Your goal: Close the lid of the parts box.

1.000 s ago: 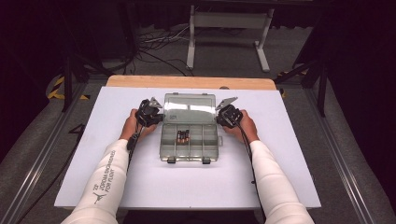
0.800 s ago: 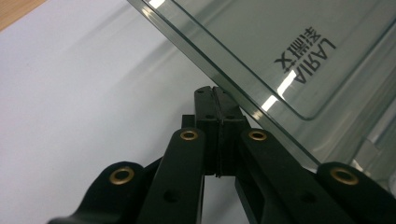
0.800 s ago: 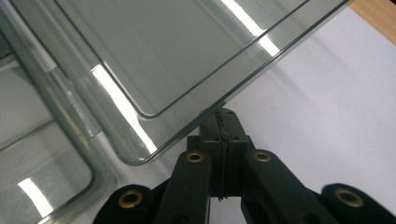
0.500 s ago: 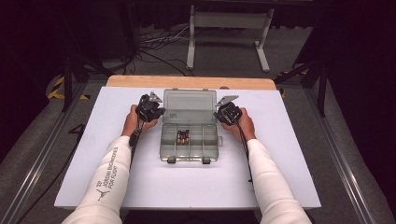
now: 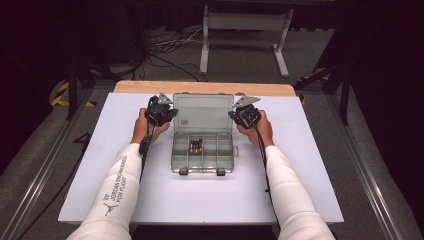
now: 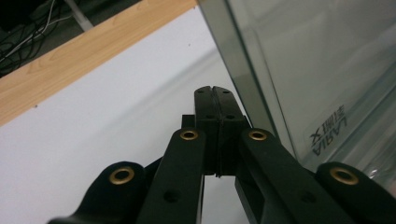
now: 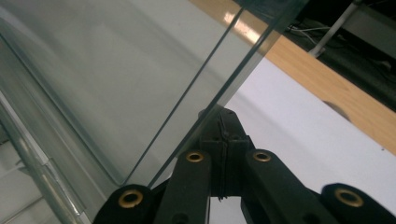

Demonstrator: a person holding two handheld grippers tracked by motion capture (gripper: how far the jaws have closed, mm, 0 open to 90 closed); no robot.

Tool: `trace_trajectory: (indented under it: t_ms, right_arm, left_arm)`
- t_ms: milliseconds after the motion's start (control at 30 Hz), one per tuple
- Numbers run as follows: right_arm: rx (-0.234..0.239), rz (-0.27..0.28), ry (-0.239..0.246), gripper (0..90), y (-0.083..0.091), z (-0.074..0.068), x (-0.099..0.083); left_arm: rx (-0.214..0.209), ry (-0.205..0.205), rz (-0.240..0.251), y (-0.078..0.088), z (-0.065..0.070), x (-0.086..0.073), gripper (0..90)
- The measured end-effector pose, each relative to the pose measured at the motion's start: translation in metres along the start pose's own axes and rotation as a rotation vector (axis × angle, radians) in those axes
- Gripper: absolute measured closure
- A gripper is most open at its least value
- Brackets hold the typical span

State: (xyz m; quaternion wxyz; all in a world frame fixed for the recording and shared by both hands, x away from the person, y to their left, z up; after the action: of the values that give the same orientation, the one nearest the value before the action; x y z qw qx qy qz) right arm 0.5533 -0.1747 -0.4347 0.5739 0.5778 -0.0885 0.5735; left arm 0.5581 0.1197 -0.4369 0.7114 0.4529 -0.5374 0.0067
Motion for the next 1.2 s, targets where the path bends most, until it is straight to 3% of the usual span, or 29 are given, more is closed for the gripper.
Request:
trace_trajectory:
  t_ms: [433,1200]
  right_arm:
    - [-0.025,0.055,-0.008,90.0,0.018,0.002,0.013]
    - [-0.036,0.109,-0.042,90.0,0.043,0.002,0.028]
  left_arm:
    - [0.038,0.017,0.048,0.020,0.007,0.017,89.8]
    - [0.081,0.007,0.050,0.041,0.019,0.028,89.8]
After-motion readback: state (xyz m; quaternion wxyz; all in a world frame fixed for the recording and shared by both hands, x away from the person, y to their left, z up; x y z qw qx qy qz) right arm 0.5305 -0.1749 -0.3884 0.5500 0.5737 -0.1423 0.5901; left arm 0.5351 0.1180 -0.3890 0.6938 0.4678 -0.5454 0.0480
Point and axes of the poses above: each handheld gripper's, and its own axes: y roughly backward along the jaws, x roughly out of its top, z roughly to its right, the point moved 3 cm from there along -y, roughly forward along the jaws, and after that the axes turned 9 degrees about -x, right-handed, at the moved point
